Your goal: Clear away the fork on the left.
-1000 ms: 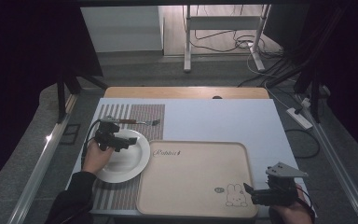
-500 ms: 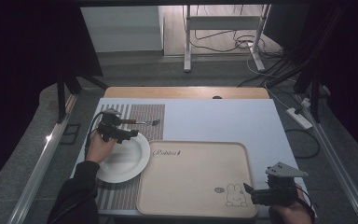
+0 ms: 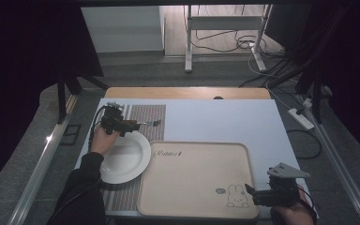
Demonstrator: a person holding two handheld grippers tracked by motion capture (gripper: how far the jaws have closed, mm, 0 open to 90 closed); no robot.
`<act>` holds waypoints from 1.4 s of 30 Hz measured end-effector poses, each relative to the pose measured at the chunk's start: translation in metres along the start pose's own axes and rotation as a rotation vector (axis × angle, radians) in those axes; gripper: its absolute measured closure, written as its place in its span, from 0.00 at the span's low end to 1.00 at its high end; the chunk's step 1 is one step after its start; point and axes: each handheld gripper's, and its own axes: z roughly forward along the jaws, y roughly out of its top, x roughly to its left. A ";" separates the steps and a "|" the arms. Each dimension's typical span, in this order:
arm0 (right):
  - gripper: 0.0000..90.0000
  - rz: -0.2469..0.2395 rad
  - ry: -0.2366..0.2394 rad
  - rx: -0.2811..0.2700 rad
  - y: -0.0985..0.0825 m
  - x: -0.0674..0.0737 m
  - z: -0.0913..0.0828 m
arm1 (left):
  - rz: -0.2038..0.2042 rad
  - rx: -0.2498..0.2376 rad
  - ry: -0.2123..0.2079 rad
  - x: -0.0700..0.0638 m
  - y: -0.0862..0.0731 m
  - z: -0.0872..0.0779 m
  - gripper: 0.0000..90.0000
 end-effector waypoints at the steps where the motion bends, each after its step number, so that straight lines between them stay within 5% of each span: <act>1: 0.00 0.000 0.000 0.000 0.000 0.000 0.000 | 0.001 0.008 0.015 0.001 0.001 0.000 0.00; 3: 0.00 -0.001 0.000 0.001 0.000 0.000 0.000 | 0.011 0.029 0.015 0.004 0.002 0.002 0.02; 9: 0.00 -0.003 0.000 -0.001 0.000 0.001 0.000 | 0.049 0.087 0.108 0.013 0.008 0.004 0.17; 17: 0.00 -0.003 0.000 0.000 0.000 0.001 0.000 | 0.033 0.104 0.109 0.032 0.019 0.004 0.82; 20: 0.00 -0.003 0.001 -0.001 0.000 0.001 0.000 | 0.036 0.142 0.144 0.039 0.023 0.012 0.98; 26: 0.00 -0.002 0.002 -0.003 0.000 0.000 0.000 | 0.012 0.208 0.236 0.054 0.028 0.026 0.99; 32: 0.00 0.002 0.002 -0.006 -0.001 0.000 -0.002 | -0.042 0.223 0.187 0.065 0.020 0.025 0.99; 42: 0.00 -0.009 -0.002 -0.001 -0.001 0.001 -0.002 | 0.049 0.292 0.101 0.053 0.000 0.008 0.98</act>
